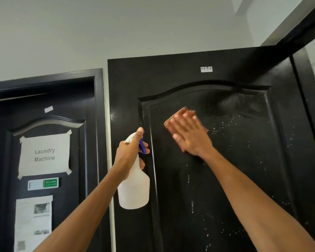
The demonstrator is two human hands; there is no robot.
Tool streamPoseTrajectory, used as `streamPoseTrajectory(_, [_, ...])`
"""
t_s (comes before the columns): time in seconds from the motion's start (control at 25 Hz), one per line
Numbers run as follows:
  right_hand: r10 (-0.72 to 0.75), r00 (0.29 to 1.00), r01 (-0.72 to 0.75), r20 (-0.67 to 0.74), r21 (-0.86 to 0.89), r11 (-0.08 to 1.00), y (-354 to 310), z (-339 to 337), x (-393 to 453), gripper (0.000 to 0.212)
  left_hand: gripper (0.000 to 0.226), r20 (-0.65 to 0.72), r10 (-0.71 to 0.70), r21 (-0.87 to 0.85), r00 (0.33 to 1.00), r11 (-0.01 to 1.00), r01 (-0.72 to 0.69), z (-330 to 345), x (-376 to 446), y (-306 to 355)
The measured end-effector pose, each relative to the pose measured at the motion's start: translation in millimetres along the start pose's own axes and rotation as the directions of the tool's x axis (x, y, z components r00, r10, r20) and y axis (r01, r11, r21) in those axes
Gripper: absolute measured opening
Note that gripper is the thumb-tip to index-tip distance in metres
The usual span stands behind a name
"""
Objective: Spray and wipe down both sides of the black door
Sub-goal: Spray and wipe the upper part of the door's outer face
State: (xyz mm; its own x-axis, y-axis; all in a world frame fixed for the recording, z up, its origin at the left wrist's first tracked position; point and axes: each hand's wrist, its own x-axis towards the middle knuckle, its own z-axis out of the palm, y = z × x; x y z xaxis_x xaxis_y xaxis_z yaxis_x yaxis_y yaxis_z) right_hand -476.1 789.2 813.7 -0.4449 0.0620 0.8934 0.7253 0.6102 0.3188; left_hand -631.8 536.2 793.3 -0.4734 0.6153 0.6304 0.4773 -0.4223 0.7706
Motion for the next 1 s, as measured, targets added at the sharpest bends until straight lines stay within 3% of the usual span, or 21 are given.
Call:
streamPoseTrajectory(0.08, [0.344, 0.936, -0.340, -0.074, 0.056, 0.939, 38, -7, 13, 0.066, 0.043, 0.002, 0.023, -0.014, 1.000, 1.000, -0.023, 14, 7, 5])
streamPoseTrajectory(0.16, [0.646, 0.758, -0.628, -0.087, 0.167, 0.760, 54, -10, 20, 0.068, 0.046, -0.009, 0.038, -0.040, 0.999, 0.998, -0.038, 25, 14, 7])
streamPoseTrajectory(0.2, [0.724, 0.682, -0.698, -0.100, 0.207, 0.686, 49, -12, 25, 0.069, 0.049, -0.018, 0.041, -0.052, 0.999, 0.998, -0.042, 29, 17, 8])
streamPoseTrajectory(0.24, [0.737, 0.667, -0.704, -0.111, 0.228, 0.672, 38, -15, 31, 0.070, 0.053, -0.030, 0.037, -0.057, 0.999, 0.998, -0.039, 32, 20, 10])
streamPoseTrajectory(0.32, [0.555, 0.822, -0.524, -0.130, 0.209, 0.826, 10, -13, 38, 0.071, 0.058, -0.055, 0.026, -0.057, 0.998, 0.998, -0.029, 33, 22, 11])
streamPoseTrajectory(0.4, [0.180, 0.978, -0.164, -0.110, 0.139, 0.977, -17, -1, 38, 0.071, 0.061, -0.076, 0.023, -0.058, 0.997, 0.998, -0.027, 34, 22, 12])
streamPoseTrajectory(0.44, [-0.020, 0.997, 0.027, -0.073, 0.098, 0.995, -25, 1, 37, 0.071, 0.061, -0.094, 0.026, -0.061, 0.995, 0.998, -0.031, 35, 22, 12])
streamPoseTrajectory(0.52, [-0.314, 0.949, 0.313, 0.009, 0.035, 0.949, -30, 0, 40, 0.068, 0.061, -0.131, 0.021, -0.055, 0.991, 0.998, -0.028, 37, 21, 14])
streamPoseTrajectory(0.6, [-0.380, 0.924, 0.379, 0.051, 0.035, 0.925, -18, -10, 55, 0.064, 0.061, -0.148, 0.012, -0.055, 0.989, 0.998, -0.020, 39, 22, 18])
streamPoseTrajectory(0.64, [-0.331, 0.943, 0.329, 0.031, 0.059, 0.943, -6, -14, 65, 0.062, 0.062, -0.146, 0.018, -0.057, 0.989, 0.998, -0.026, 41, 24, 21])
streamPoseTrajectory(0.72, [-0.096, 0.994, 0.100, -0.041, 0.106, 0.989, 27, -19, 70, 0.062, 0.062, -0.124, 0.028, -0.067, 0.992, 0.997, -0.037, 46, 25, 24])
streamPoseTrajectory(0.8, [0.176, 0.976, -0.160, -0.128, 0.129, 0.979, 72, -17, 53, 0.063, 0.060, -0.098, 0.042, -0.083, 0.994, 0.995, -0.050, 54, 23, 23])
streamPoseTrajectory(0.92, [0.582, 0.804, -0.549, -0.123, 0.224, 0.805, 116, -17, 18, 0.062, 0.059, -0.073, 0.032, -0.100, 0.997, 0.994, -0.039, 72, 15, 16])
streamPoseTrajectory(1.0, [0.723, 0.686, -0.690, -0.086, 0.240, 0.683, 114, -18, 18, 0.063, 0.061, -0.073, 0.011, -0.101, 0.997, 0.995, -0.018, 82, 14, 14])
